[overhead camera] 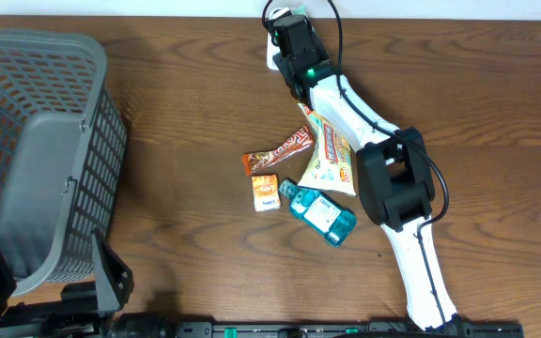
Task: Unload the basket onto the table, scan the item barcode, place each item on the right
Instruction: 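Hold the wipes pack in front of the scanner window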
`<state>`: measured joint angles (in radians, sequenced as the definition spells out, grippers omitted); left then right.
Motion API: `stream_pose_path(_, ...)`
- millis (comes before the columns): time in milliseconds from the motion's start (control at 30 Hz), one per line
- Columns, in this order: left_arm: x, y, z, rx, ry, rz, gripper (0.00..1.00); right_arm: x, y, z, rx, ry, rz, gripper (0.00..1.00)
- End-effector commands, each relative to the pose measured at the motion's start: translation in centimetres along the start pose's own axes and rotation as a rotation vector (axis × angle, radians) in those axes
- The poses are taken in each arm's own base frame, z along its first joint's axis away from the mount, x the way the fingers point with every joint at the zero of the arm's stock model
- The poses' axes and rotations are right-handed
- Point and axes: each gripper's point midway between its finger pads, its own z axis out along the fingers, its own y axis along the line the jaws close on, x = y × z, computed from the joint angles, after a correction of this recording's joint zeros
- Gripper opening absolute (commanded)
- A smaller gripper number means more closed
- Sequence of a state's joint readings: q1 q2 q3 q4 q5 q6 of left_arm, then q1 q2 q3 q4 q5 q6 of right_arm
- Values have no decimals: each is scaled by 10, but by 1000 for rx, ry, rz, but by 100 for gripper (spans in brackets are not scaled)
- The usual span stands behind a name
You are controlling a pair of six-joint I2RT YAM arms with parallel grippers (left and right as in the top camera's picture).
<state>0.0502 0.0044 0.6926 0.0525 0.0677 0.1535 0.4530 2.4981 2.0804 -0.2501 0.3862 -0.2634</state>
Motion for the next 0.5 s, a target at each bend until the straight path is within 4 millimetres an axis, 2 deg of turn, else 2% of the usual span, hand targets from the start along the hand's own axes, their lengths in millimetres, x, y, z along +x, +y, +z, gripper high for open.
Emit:
stream_pose_path(0,1,1,0,-7,-1,-11,99,22,8,18,3,47,-23,1)
stream_pose_path(133,1,1,0,-7,-1,-11,99,39,14,26,34,87,-71,1)
stream_pose_path(267,1,1,0,-7,0,-11,99,44,13,27,52,106,-103,1)
stream_pose_path(333,1,1,0,-7,0,-11,99,41,13,25,59,105,-106,1)
stream_pose_path(467,1,1,0,-7,0,-11,99,17,14,12,49,89,-113,1)
